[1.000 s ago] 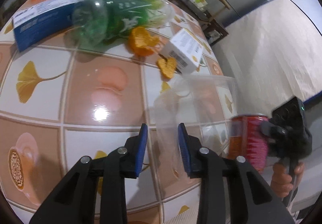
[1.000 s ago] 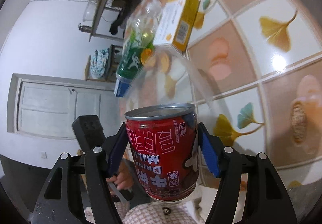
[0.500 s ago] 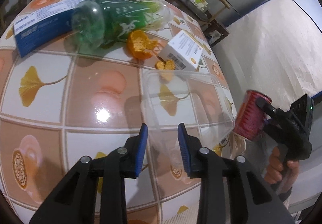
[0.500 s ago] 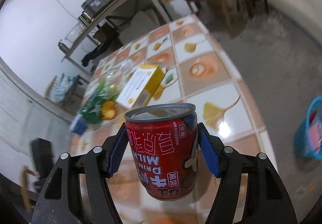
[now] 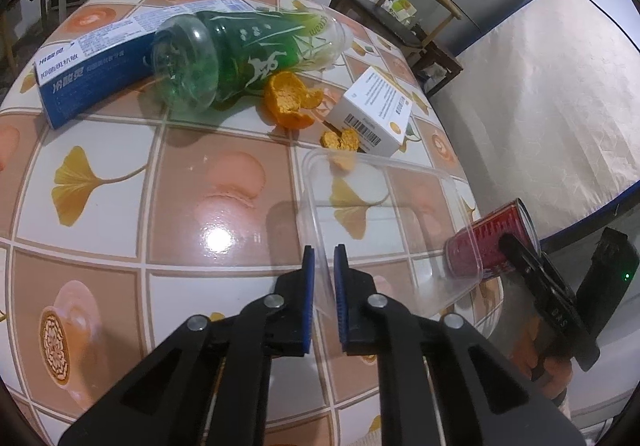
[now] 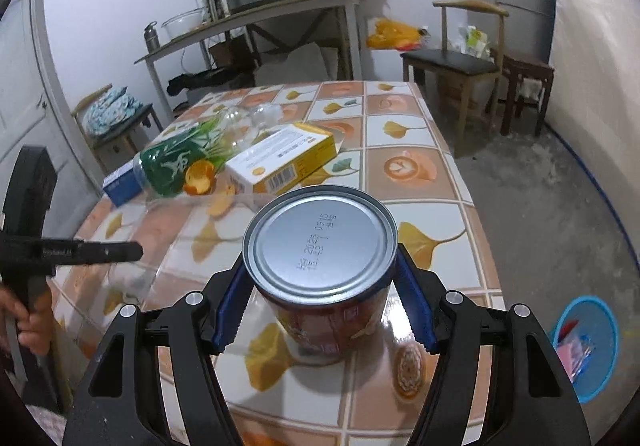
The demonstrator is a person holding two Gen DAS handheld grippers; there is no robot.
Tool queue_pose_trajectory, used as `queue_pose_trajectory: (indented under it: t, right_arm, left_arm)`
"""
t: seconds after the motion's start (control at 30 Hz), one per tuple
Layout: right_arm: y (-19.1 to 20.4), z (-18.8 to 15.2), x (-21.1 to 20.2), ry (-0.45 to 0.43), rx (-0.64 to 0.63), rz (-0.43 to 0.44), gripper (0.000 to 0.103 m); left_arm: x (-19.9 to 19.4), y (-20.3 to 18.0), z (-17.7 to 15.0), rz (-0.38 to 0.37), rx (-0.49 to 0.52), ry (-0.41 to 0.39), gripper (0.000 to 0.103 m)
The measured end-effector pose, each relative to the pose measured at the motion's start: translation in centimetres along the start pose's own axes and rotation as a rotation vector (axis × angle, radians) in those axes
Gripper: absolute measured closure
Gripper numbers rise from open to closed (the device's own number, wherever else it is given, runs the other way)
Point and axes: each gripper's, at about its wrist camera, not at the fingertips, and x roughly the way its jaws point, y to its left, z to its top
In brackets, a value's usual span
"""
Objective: Collect trash
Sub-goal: 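Lift the red can and clear container off the table with both tools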
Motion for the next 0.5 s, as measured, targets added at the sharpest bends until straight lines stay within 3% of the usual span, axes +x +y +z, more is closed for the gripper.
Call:
queue_pose_trajectory:
  t: [0.5]
  right_arm:
    - [0.6, 0.4, 0.5, 0.044, -0.028, 0.020, 0.038]
  left_arm:
    - [1.5, -1.0, 0.2, 0.065, 0.041, 0.043, 0.094]
